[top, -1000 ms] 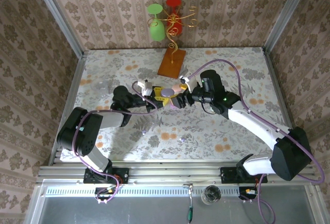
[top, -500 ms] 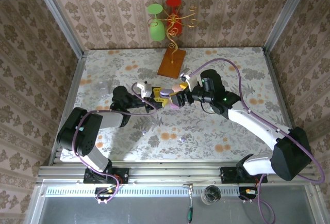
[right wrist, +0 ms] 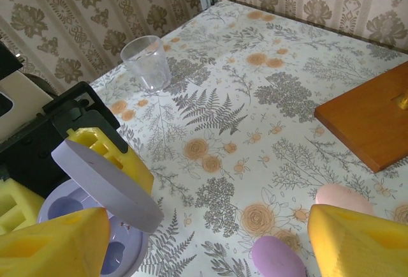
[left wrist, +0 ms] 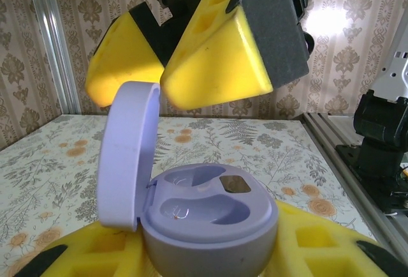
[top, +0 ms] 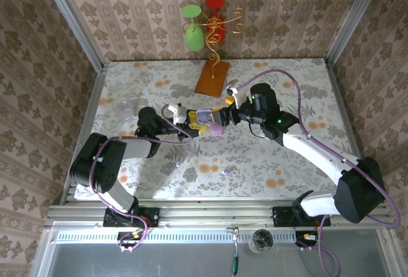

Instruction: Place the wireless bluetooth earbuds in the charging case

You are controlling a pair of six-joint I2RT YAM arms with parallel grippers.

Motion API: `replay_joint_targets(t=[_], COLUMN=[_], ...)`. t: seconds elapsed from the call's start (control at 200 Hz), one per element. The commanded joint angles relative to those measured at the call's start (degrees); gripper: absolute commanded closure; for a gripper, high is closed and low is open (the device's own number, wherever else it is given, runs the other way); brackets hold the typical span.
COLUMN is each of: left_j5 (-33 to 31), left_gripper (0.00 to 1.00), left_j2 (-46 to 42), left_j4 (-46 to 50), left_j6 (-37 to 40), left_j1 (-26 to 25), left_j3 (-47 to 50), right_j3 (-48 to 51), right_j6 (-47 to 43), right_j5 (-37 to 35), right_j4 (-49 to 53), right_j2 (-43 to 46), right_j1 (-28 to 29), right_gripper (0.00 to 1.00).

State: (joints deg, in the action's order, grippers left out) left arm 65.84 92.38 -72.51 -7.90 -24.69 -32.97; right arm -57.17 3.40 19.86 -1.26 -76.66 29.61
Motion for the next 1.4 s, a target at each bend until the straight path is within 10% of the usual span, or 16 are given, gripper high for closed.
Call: replay_joint_targets(t=[0.0,0.38,0.815,1.395], left_j5=[1.57,-1.65,-1.94,0.22], left_gripper=[0.72,0.72,0.72,0.72], left_j2=[-1.24,-2.1,-2.35,-1.94], left_j4=[-1.87,-1.86,-1.85,-1.85], left_j6=[0.53,0.08,1.35,0.27], left_j1=[0.98,5.13,6.05,6.18], left_j3=[0.19,0.1,0.79,0.36], right_j3=[0.95,9.95,28.74,26.91], right_j6=[0.21,26.99,63.75,69.5], right_j5=[2.29,-11.55,-3.78,5.44], right_j4=[-2.44,8.0,9.54,0.39], right_j2=[3.1,13.08,11.65,-5.11], right_j1=[-0.21,-0.56,4.07,10.21], right_gripper=[0.17,0.23,0.47,0.52])
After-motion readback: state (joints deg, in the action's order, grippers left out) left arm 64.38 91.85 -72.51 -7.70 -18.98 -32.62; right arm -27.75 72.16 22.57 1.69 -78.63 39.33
